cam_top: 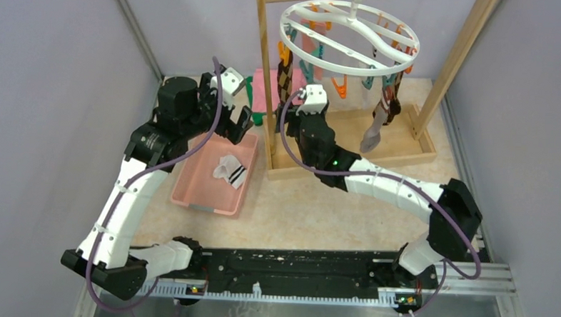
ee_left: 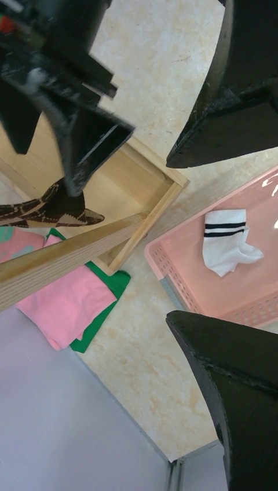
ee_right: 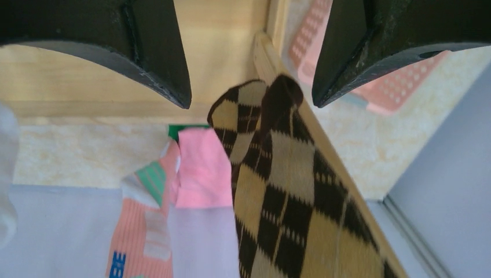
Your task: Remove the socks clipped to the hanger
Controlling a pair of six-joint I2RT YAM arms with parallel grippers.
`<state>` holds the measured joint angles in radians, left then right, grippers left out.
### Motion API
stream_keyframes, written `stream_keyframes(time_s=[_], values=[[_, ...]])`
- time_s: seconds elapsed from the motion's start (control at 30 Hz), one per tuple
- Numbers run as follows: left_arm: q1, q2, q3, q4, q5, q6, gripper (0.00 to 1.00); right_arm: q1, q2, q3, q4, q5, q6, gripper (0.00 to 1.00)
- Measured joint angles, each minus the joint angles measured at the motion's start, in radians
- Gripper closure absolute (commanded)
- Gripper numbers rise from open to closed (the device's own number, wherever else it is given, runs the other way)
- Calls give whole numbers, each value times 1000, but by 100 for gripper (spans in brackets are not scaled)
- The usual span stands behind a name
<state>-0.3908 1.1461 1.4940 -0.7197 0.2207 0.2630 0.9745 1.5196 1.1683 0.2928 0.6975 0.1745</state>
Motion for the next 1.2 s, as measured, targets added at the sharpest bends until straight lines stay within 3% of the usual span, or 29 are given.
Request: stream_keyframes(time_s=[0.07,0.17,0.27,0.5,0.73,0.77,0.87,0.9,1.07,1.2], values=[[0,-10,-6,0,-6,0,1,-16,41,47,35,1,-16,45],[0,-27,-14,-3,-17,1,1,-29,95,118,73,0,-32,75],[0,-43,-17,-6,-28,5,1,-30,103,124,91,-3,-38,97],[2,-56,-20,-5,-31,9,1,-31,65,69,103,-5,-32,100],[3,-56,-45,2,-8,12,3,-31,-193,-146,42,-10,28,100],[3,-56,-45,3,-2,11,2,-31,-233,-168,34,-11,40,94],[3,-55,-45,11,8,4,3,-31,-339,-225,22,-23,81,46],[3,-54,-45,12,10,1,3,-31,-357,-234,21,-27,90,39],[3,-37,-36,11,10,-9,3,-23,-302,-224,35,-62,87,22],[3,-33,-26,4,2,-11,3,-14,-154,-157,33,-100,64,21]])
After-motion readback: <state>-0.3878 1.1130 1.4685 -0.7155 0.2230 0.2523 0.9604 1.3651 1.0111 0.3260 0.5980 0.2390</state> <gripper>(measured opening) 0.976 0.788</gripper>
